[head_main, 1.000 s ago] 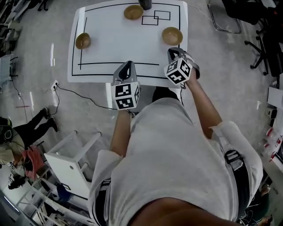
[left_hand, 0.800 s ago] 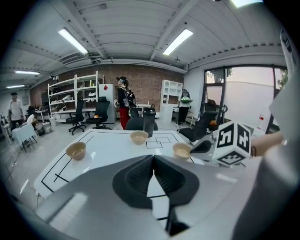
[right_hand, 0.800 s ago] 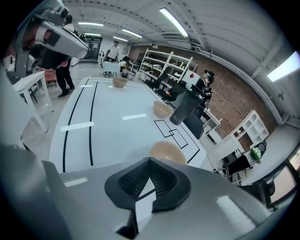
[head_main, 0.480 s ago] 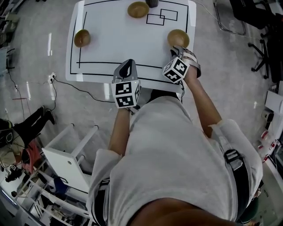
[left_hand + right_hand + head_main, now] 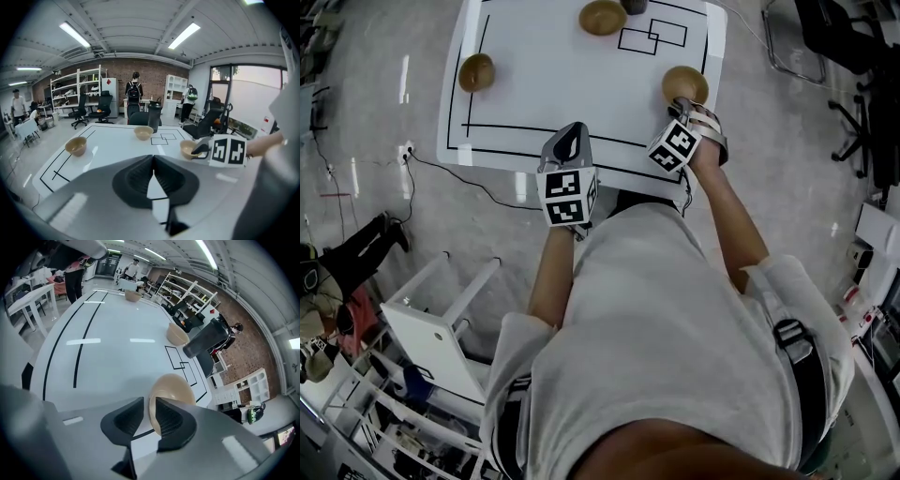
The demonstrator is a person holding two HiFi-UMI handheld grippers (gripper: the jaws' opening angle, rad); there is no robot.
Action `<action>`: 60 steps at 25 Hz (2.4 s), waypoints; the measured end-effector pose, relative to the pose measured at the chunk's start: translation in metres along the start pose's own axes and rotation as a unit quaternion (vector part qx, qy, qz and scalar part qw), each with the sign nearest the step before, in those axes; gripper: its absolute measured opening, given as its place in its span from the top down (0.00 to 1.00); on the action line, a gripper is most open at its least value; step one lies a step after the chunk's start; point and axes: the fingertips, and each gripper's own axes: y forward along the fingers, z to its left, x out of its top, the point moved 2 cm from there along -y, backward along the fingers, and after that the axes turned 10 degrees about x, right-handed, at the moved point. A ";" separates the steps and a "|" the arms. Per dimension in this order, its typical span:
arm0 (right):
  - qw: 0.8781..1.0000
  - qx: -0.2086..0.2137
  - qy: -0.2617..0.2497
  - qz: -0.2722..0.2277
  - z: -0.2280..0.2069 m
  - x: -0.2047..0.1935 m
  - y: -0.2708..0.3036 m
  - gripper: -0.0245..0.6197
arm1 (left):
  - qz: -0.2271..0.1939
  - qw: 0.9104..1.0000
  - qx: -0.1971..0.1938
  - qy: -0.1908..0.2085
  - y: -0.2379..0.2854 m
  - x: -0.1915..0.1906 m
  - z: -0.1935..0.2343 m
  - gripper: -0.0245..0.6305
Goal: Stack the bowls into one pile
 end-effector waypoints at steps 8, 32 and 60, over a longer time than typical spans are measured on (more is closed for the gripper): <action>1.000 -0.003 -0.016 -0.021 -0.009 0.007 -0.008 0.94 | 0.000 1.000 0.003 -0.003 0.008 0.005 -0.003 0.96; 0.994 -0.017 -0.040 -0.099 -0.025 0.115 -0.041 0.95 | -0.014 1.000 -0.003 -0.009 0.044 0.026 0.054 0.96; 0.979 0.022 -0.147 -0.142 0.014 0.267 -0.031 0.95 | 0.007 0.995 0.067 -0.079 0.048 0.003 0.186 0.96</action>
